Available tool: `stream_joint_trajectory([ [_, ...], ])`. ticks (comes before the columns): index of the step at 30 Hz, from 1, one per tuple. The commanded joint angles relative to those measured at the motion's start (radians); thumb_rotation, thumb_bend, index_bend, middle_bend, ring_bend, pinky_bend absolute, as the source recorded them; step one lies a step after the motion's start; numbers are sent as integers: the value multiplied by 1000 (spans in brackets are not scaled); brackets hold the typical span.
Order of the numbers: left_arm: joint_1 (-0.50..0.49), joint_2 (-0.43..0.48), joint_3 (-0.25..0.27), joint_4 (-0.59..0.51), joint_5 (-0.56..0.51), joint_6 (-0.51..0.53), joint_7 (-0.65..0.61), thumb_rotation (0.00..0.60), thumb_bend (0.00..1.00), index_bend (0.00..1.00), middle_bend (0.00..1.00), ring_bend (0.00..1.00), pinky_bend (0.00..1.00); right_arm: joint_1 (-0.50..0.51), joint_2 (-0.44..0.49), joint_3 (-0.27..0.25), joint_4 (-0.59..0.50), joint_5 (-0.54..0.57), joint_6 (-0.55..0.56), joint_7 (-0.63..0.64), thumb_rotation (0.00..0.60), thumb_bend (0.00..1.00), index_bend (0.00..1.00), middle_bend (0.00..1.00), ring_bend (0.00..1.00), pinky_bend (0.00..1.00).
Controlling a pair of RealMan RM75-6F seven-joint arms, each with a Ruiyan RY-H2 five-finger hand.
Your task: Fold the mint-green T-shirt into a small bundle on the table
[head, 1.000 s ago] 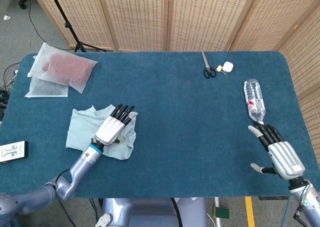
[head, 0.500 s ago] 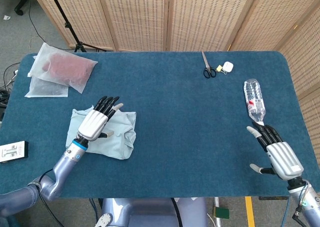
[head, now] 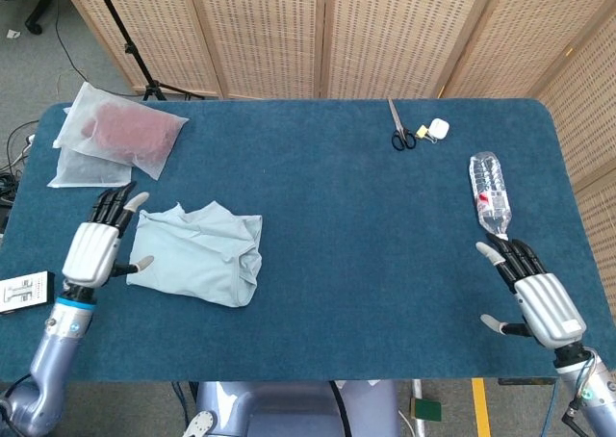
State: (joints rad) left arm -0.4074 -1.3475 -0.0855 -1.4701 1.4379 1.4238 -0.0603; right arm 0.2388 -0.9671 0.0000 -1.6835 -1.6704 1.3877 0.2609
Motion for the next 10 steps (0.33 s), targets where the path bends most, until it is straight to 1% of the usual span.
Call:
stream_joint_trajectory([
  [1, 90, 103, 32, -105, -39, 58, 28, 600, 0, 0, 0, 0, 0, -3, -2, 3, 0, 0, 7, -6, 600, 53, 0, 0, 0, 0],
  [3, 131, 154, 49, -160, -58, 77, 36, 600, 0, 0, 0, 0, 0, -7, -8, 7, 3, 4, 18, -18, 600, 53, 0, 0, 0, 0],
  [4, 167, 190, 60, -198, -84, 95, 47, 600, 0, 0, 0, 0, 0, -12, -15, 14, 7, 10, 31, -33, 600, 49, 0, 0, 0, 0],
  [5, 183, 211, 66, -228, -90, 104, 57, 600, 0, 0, 0, 0, 0, -16, -22, 19, 10, 14, 40, -46, 600, 33, 0, 0, 0, 0],
  [7, 209, 237, 72, -265, -103, 121, 73, 600, 0, 0, 0, 0, 0, -26, -42, 35, 22, 29, 68, -88, 600, 6, 0, 0, 0, 0],
  [9, 235, 251, 77, -285, -111, 141, 84, 600, 0, 0, 0, 0, 0, -40, -70, 56, 38, 53, 102, -160, 600, 0, 0, 0, 0, 0],
  [10, 239, 253, 77, -288, -109, 143, 86, 600, 0, 0, 0, 0, 0, -42, -77, 59, 40, 57, 107, -174, 600, 0, 0, 0, 0, 0],
])
